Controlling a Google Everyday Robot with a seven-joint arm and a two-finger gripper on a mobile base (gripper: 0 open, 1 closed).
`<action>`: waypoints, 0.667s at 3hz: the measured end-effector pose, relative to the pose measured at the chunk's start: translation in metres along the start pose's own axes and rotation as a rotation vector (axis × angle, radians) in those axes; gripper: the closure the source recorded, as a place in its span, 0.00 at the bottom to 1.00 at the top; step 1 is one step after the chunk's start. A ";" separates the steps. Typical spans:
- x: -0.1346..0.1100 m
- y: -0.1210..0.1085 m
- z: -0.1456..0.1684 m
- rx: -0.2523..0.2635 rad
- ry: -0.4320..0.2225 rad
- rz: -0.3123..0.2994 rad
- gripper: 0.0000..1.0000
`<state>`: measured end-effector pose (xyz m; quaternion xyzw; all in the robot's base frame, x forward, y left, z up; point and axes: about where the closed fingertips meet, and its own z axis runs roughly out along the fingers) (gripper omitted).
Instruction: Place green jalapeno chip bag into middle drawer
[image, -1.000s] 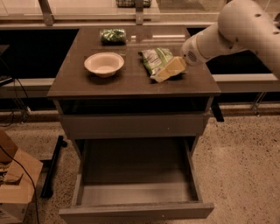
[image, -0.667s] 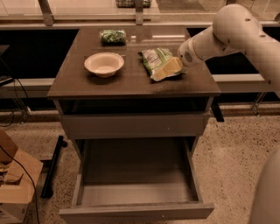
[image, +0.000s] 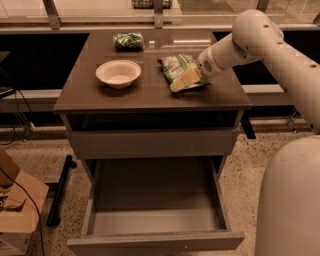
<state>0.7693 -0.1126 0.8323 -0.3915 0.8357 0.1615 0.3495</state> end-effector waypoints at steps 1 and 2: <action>-0.005 0.005 -0.007 0.014 0.009 -0.020 0.41; -0.015 0.023 -0.023 0.029 0.020 -0.070 0.66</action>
Offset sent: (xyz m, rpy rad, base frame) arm -0.0430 0.0142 0.0532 -0.1055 -0.0816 0.0480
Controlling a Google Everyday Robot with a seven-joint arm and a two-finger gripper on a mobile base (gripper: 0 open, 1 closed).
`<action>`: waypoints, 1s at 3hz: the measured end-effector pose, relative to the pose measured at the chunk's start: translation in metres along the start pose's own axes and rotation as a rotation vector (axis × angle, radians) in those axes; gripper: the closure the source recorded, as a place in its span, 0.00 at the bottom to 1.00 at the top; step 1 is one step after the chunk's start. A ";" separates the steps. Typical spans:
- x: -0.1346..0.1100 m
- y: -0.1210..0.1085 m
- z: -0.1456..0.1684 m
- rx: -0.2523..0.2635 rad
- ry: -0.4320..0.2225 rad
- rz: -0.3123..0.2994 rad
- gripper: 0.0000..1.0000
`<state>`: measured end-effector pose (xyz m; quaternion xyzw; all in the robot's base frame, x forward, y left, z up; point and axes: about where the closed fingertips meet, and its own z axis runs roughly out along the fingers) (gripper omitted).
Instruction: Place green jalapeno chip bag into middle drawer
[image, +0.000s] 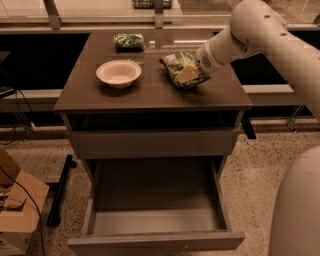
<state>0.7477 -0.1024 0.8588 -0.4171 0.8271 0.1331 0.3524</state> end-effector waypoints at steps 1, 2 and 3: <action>-0.018 0.023 -0.018 -0.003 -0.009 -0.066 0.88; -0.033 0.059 -0.036 -0.014 -0.025 -0.146 1.00; -0.032 0.111 -0.049 -0.071 -0.057 -0.165 1.00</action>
Offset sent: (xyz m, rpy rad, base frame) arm -0.1016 0.0710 0.0641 -0.0746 -0.1259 0.2167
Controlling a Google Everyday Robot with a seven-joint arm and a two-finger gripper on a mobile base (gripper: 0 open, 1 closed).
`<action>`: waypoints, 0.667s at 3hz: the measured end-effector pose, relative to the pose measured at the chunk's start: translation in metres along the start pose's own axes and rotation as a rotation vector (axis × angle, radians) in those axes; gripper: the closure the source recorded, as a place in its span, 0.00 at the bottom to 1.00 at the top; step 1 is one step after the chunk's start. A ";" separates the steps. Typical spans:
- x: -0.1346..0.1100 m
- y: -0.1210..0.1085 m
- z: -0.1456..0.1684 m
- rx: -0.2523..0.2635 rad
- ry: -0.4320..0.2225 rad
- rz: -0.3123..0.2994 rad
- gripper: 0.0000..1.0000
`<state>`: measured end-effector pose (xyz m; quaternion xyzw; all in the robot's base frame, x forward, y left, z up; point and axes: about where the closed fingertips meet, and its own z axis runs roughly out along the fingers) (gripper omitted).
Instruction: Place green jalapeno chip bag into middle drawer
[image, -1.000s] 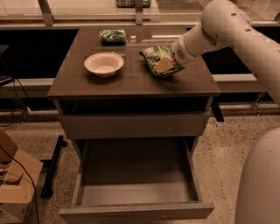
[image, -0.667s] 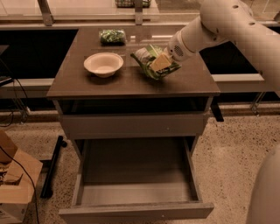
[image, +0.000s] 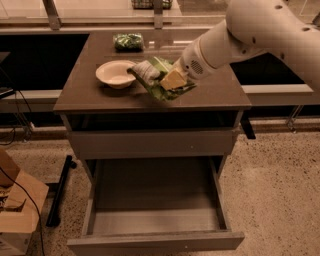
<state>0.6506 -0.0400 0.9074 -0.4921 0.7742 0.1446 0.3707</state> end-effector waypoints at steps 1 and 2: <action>0.014 0.077 -0.018 -0.075 -0.045 0.085 1.00; 0.064 0.140 -0.006 -0.163 0.012 0.212 1.00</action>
Offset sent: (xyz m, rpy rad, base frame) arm -0.2165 0.0236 -0.1373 0.1389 0.4550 -0.0702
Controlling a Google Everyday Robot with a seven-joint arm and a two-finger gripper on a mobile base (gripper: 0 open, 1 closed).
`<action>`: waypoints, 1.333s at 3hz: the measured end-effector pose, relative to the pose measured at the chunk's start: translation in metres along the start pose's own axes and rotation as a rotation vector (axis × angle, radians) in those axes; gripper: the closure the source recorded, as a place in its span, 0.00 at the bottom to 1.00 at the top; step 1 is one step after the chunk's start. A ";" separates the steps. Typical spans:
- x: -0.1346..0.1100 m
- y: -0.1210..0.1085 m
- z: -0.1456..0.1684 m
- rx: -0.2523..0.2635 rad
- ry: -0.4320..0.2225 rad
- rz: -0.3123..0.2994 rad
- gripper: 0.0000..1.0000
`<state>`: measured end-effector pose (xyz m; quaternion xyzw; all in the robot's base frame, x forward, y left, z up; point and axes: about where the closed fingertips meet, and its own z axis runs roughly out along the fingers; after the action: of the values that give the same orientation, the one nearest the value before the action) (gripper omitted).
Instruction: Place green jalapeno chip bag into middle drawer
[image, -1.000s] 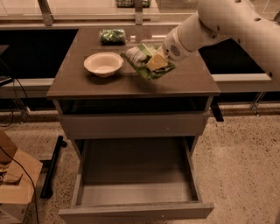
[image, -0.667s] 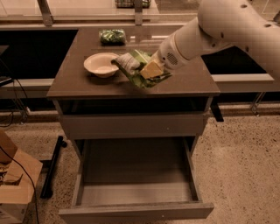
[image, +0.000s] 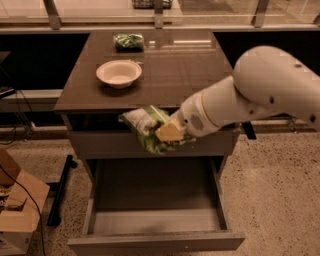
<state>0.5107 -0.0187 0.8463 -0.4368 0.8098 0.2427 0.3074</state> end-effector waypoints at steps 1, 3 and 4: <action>0.020 0.008 0.011 -0.020 0.036 0.012 1.00; 0.021 0.003 0.025 -0.011 0.049 0.019 1.00; 0.044 -0.007 0.059 -0.030 0.067 0.056 1.00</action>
Offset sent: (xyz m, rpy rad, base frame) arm -0.0135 -0.0005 -0.0227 -0.0191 0.0422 0.0105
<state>0.5146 -0.0081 0.7733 -0.4263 0.8279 0.2488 0.2665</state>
